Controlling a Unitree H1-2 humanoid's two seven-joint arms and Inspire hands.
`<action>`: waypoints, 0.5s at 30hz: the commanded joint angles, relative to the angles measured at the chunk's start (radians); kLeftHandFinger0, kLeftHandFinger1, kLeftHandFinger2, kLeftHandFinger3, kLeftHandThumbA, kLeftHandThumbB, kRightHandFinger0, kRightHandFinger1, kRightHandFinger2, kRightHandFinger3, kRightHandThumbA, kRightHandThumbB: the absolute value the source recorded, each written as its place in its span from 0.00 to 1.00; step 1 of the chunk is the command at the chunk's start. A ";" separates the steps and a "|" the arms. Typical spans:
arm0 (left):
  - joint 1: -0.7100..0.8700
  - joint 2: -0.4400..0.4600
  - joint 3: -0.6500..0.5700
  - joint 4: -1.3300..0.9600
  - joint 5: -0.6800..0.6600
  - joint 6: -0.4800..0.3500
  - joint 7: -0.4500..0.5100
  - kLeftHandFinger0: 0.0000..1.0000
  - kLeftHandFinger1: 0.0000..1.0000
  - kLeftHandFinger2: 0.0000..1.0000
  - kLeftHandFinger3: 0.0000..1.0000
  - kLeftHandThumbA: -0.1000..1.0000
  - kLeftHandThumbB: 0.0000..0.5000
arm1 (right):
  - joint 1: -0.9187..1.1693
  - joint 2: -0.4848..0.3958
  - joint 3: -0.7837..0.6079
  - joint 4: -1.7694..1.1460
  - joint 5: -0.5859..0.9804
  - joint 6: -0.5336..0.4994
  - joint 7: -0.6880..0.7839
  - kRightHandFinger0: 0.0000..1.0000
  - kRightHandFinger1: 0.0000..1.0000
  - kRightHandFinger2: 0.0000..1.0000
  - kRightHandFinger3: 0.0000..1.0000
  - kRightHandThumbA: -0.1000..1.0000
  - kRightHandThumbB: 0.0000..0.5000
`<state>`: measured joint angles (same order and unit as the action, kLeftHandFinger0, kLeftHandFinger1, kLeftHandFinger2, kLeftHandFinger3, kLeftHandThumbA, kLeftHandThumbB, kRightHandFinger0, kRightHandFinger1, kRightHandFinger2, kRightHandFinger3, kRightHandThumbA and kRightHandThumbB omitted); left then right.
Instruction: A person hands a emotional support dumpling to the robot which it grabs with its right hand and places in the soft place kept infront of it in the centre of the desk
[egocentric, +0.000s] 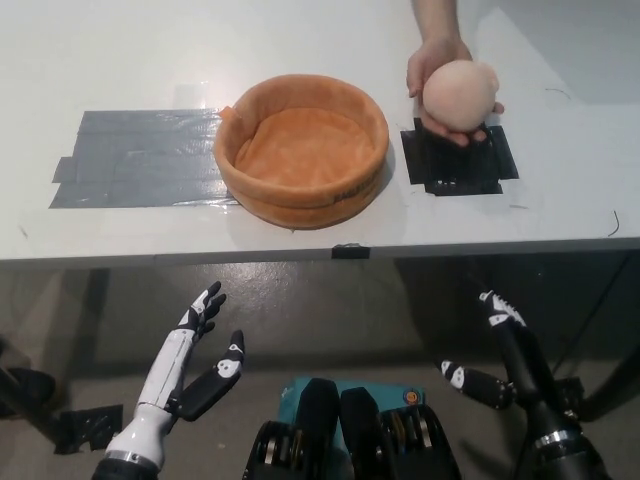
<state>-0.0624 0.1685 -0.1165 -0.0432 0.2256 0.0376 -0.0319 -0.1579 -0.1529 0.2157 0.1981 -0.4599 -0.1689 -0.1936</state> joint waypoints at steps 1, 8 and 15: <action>-0.010 0.016 0.004 -0.032 0.004 -0.027 -0.011 1.00 1.00 1.00 1.00 0.50 0.00 | -0.062 -0.001 -0.057 -0.125 0.017 -0.017 -0.021 1.00 1.00 1.00 1.00 0.75 0.30; -0.011 0.012 0.003 -0.035 0.004 -0.031 -0.011 1.00 1.00 1.00 1.00 0.50 0.00 | -0.226 -0.046 -0.133 -0.228 0.029 0.142 0.078 1.00 1.00 1.00 1.00 0.85 0.42; -0.014 0.009 0.006 -0.053 0.005 -0.021 -0.008 1.00 1.00 1.00 1.00 0.50 0.00 | -0.485 -0.095 -0.132 -0.144 0.012 0.278 0.177 1.00 1.00 1.00 1.00 0.89 0.57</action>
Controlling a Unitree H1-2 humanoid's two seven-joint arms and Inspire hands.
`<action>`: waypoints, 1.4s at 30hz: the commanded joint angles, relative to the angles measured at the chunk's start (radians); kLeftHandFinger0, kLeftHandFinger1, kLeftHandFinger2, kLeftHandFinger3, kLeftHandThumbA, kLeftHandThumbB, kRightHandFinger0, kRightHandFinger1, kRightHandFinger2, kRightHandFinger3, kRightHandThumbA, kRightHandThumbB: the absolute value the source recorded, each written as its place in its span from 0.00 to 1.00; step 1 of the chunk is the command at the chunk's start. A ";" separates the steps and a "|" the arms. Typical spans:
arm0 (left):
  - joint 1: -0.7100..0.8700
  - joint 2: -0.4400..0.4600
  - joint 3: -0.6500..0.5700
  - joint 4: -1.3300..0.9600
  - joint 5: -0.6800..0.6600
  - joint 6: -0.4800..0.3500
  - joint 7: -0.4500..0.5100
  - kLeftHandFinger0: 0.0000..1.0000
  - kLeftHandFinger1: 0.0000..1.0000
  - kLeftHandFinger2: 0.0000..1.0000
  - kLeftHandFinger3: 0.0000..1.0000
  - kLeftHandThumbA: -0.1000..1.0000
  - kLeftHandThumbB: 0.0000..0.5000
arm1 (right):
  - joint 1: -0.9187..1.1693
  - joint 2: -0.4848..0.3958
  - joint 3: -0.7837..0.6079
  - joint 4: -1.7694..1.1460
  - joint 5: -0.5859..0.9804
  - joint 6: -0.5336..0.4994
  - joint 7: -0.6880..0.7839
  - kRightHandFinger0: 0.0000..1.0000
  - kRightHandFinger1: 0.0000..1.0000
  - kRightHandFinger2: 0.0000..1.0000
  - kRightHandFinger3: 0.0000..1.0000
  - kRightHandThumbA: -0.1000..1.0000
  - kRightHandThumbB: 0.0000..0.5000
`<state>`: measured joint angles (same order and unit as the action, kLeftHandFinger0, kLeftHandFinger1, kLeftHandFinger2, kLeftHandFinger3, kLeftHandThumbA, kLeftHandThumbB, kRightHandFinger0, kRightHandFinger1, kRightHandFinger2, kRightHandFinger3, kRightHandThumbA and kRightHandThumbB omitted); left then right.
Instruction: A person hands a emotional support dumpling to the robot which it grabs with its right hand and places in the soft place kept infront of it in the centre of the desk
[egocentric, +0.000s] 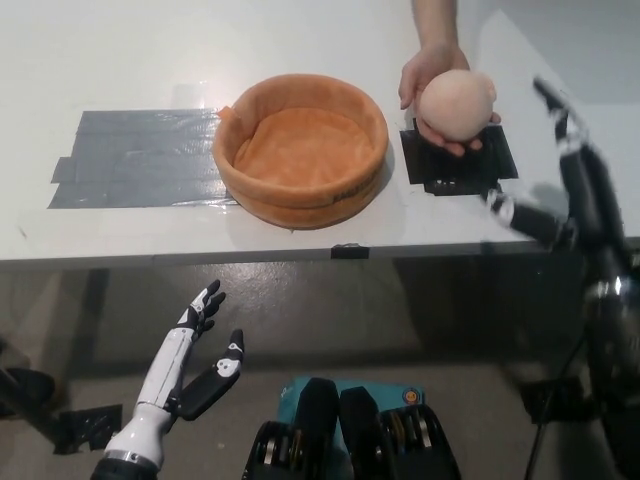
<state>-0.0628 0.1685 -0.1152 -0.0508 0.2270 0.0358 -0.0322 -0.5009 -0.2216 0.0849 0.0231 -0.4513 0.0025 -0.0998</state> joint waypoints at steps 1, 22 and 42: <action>-0.016 0.009 0.006 -0.044 0.003 -0.021 -0.007 1.00 1.00 1.00 1.00 0.51 0.00 | -0.170 -0.032 0.004 0.048 0.003 0.121 0.099 1.00 1.00 1.00 1.00 0.90 0.60; -0.022 0.009 0.005 -0.069 0.007 -0.001 -0.021 1.00 1.00 1.00 1.00 0.56 0.00 | -0.597 -0.035 0.151 0.632 0.014 0.248 0.275 1.00 1.00 1.00 1.00 1.00 0.71; -0.030 0.006 0.002 -0.062 0.013 -0.008 -0.027 1.00 1.00 1.00 1.00 0.54 0.00 | -0.727 0.002 0.140 1.002 0.057 0.179 0.238 1.00 1.00 1.00 1.00 1.00 0.76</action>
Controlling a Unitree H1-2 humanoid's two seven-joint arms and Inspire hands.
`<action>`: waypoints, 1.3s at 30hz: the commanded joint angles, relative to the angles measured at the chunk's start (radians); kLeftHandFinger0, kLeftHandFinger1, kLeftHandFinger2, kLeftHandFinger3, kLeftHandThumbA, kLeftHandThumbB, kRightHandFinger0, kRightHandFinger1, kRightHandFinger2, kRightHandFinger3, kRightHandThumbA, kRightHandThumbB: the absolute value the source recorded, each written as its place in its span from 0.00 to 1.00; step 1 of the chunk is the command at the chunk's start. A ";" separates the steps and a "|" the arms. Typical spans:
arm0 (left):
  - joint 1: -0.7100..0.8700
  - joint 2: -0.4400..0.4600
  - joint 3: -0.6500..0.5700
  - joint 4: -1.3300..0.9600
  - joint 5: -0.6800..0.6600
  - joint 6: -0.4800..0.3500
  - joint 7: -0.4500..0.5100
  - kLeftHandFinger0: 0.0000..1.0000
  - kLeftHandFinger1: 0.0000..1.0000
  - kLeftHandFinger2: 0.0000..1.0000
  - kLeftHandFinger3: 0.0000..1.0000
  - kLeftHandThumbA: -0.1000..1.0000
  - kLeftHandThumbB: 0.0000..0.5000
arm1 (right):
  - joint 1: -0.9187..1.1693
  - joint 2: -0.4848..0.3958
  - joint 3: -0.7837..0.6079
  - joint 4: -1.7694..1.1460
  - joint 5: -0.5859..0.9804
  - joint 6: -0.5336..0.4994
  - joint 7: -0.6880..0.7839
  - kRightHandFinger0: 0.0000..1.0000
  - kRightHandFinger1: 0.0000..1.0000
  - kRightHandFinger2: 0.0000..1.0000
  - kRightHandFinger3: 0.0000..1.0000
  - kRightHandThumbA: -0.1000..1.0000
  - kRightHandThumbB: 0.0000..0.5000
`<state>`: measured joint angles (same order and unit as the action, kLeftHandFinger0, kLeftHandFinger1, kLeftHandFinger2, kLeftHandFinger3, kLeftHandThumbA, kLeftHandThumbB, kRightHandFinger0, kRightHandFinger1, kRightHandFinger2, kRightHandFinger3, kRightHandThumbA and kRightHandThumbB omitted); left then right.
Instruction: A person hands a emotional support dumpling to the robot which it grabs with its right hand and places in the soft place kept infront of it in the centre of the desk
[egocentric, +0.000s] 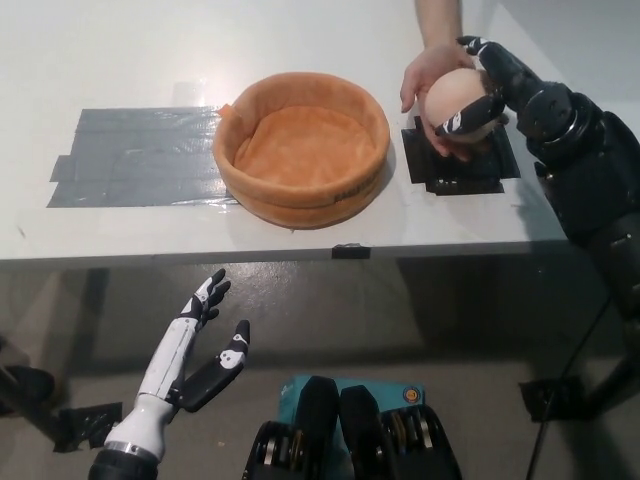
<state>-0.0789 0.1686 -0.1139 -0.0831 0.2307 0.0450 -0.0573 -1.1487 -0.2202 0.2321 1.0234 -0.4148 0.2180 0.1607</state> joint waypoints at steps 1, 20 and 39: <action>-0.015 0.005 0.000 -0.027 0.009 -0.019 -0.002 1.00 1.00 1.00 1.00 0.54 0.00 | -0.083 0.003 -0.004 0.016 0.020 -0.042 -0.026 1.00 1.00 1.00 1.00 1.00 0.75; -0.023 0.006 0.003 -0.031 0.013 -0.015 -0.007 1.00 1.00 1.00 1.00 0.54 0.00 | -0.108 0.018 0.063 0.181 -0.033 -0.094 -0.129 0.45 0.57 0.66 0.68 0.00 0.40; -0.028 0.010 0.003 -0.035 0.020 -0.011 -0.009 1.00 1.00 1.00 1.00 0.54 0.00 | -0.070 0.008 0.021 0.035 -0.023 -0.230 -0.379 0.07 0.58 0.93 0.96 0.00 0.39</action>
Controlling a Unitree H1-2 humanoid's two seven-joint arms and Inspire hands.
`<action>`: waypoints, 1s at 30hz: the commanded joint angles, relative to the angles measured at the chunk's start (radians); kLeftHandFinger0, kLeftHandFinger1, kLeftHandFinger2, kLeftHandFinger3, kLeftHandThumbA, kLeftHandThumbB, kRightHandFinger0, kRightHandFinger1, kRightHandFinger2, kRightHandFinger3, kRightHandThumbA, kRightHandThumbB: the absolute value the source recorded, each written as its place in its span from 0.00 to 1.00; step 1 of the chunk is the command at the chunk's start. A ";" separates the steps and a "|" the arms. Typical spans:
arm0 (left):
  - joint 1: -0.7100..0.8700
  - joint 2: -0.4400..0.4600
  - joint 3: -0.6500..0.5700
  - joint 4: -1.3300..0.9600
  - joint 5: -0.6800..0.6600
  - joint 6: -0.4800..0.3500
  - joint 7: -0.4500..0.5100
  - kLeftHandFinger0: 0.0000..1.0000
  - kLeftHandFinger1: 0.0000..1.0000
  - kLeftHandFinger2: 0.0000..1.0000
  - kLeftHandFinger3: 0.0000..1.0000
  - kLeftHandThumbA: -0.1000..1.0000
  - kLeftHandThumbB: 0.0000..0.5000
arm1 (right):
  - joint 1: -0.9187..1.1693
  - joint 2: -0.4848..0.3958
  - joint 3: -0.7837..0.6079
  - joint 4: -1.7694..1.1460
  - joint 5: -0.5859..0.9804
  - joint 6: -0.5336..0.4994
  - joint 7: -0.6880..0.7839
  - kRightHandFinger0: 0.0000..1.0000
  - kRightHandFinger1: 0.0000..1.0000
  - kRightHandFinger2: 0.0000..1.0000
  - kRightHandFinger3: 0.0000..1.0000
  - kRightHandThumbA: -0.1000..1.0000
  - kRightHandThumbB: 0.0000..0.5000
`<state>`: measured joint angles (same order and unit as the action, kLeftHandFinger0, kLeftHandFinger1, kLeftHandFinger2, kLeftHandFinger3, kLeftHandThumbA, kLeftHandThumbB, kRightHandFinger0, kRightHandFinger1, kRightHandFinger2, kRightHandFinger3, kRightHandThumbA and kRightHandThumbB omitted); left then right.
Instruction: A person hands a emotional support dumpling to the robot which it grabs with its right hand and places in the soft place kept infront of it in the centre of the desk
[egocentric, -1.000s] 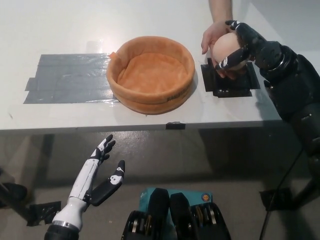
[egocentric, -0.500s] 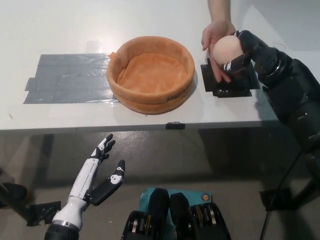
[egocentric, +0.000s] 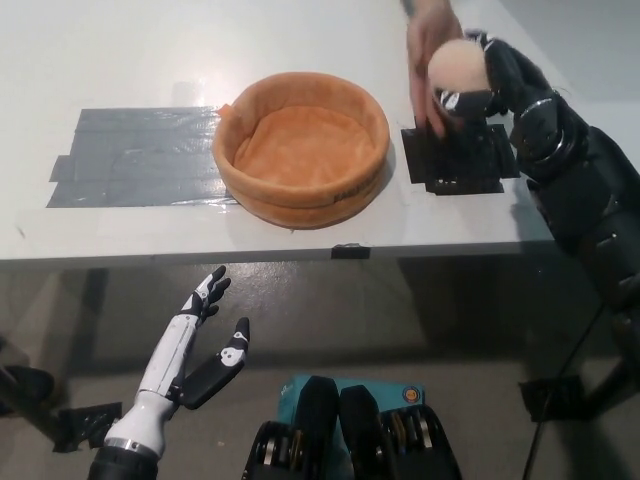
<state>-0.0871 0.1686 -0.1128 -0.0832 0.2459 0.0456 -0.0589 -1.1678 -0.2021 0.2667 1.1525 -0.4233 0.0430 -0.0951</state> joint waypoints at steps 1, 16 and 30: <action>-0.021 0.010 0.003 -0.035 0.003 -0.011 -0.008 1.00 1.00 1.00 1.00 0.54 0.00 | -0.046 -0.007 -0.022 -0.132 -0.010 -0.063 -0.130 0.06 0.58 0.94 1.00 0.00 0.38; -0.021 0.002 0.005 -0.036 -0.002 0.000 -0.013 1.00 1.00 1.00 1.00 0.53 0.00 | -0.017 0.107 0.004 -0.439 -0.056 -0.029 -0.140 0.00 0.23 0.72 0.69 0.00 0.43; -0.028 0.010 0.004 -0.042 -0.001 -0.010 -0.020 1.00 1.00 1.00 1.00 0.49 0.00 | -0.023 0.250 0.077 -0.109 -0.068 -0.142 -0.162 0.00 0.46 0.92 0.82 0.00 0.36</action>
<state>-0.0961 0.1673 -0.1098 -0.0896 0.2480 0.0480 -0.0681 -1.1503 0.0329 0.3212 1.0108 -0.4641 -0.0327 -0.2154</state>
